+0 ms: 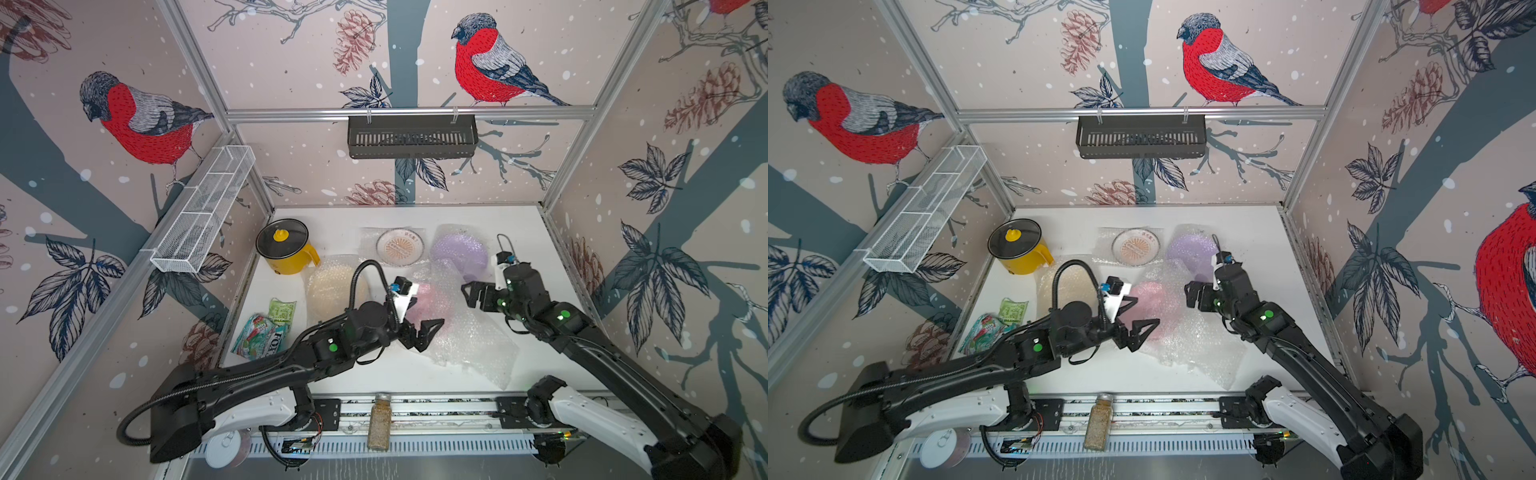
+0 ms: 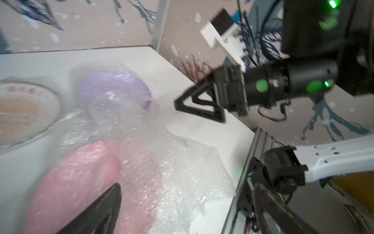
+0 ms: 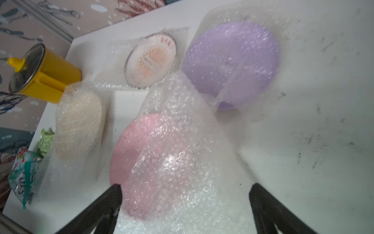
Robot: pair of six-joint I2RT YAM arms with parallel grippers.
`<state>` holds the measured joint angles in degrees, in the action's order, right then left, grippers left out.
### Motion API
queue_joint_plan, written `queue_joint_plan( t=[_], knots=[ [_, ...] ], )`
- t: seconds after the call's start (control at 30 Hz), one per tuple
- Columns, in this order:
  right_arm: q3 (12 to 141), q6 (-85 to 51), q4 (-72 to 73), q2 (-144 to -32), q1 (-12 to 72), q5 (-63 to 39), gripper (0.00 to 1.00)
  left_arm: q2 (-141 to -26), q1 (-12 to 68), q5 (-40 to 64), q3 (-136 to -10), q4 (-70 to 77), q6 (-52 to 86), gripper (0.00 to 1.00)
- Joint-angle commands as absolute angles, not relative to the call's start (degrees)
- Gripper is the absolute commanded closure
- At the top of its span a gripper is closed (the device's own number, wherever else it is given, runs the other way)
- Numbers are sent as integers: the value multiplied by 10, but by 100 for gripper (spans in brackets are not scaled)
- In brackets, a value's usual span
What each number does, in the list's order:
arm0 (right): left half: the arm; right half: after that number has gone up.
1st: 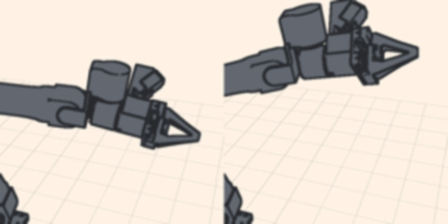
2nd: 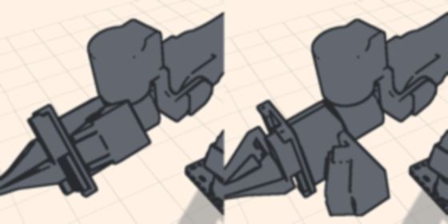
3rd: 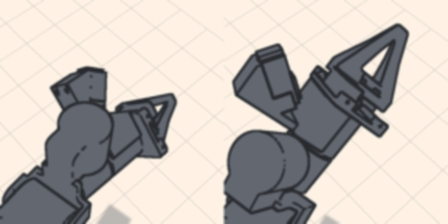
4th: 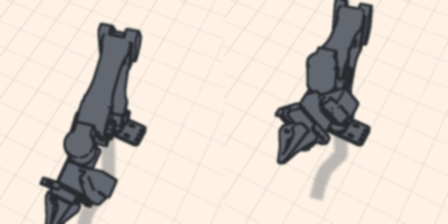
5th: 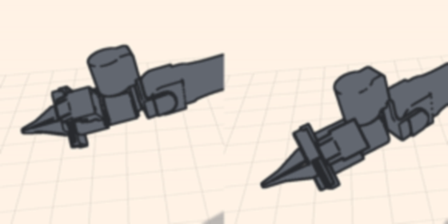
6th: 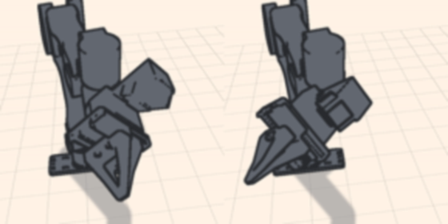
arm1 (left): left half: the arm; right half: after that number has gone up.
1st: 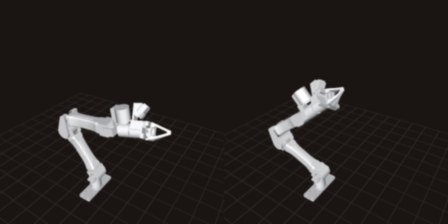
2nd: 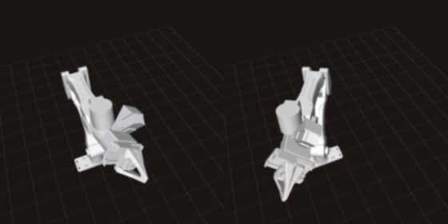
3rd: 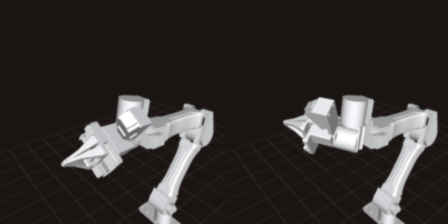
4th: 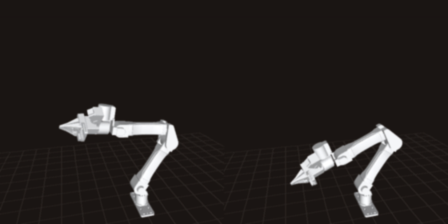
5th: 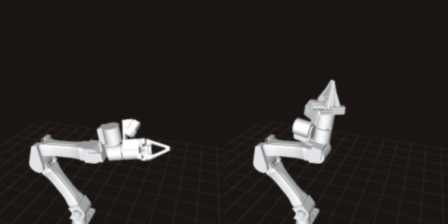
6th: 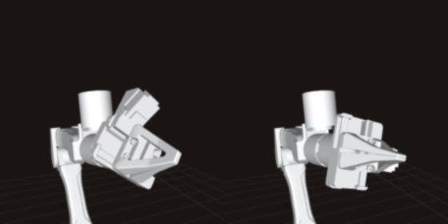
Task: Unpack dinner plates from bubble wrap
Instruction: Unwrap the bubble wrap at the center of the board.
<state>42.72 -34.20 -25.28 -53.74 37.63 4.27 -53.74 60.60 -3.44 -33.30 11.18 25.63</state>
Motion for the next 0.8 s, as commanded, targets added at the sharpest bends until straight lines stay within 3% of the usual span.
queue_joint_plan(
  t=[0.0, 0.13, 0.3, 0.5, 0.77],
  knots=[
    [421, -389, -213, -576, 472, 137, 1, -465, 564, -59, -293, 56, 325, 1],
    [433, -425, -188, -670, 587, 184, 1, -402, 490, 7, -253, 37, 365, 1],
    [488, -463, -199, -818, 644, 202, 1, -411, 419, 69, -236, 31, 399, 1],
    [572, -521, -255, -943, 684, 272, 1, -430, 406, 61, -231, 37, 405, 1],
    [608, -592, -345, -1022, 702, 357, 0, -415, 403, 29, -227, 29, 411, 1]
  ],
)
